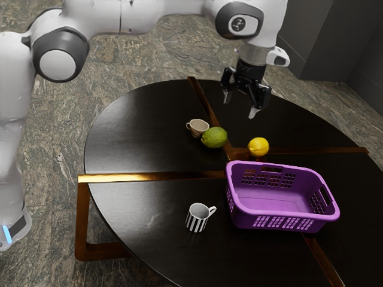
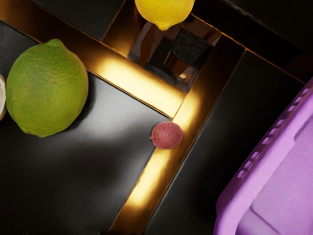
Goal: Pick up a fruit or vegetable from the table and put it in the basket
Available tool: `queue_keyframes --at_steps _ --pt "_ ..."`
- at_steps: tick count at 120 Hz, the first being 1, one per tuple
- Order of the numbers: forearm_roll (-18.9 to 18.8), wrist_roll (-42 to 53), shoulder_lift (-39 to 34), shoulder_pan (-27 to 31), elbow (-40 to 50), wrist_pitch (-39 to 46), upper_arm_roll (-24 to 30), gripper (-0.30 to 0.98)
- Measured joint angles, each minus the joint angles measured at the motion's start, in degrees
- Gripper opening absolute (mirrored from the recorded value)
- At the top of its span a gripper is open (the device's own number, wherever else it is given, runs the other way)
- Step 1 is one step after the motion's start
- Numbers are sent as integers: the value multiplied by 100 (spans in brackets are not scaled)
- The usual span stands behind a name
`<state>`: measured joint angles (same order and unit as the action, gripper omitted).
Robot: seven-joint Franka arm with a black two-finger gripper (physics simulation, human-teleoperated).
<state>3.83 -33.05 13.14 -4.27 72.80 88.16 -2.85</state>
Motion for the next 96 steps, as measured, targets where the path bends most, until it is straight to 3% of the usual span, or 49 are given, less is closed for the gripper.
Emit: queue_keyframes --at_steps 22,42,50,64,96 --pt "104 -2691 -28 -93 -86 -65 18 69" --pt "402 -3774 -498 -133 -31 -133 -32 69" --pt "569 -3683 -373 -24 4 -154 -16 69" --pt "695 -2860 581 -3 -495 -144 90 69" --pt "653 -817 1339 863 -646 661 374 69"
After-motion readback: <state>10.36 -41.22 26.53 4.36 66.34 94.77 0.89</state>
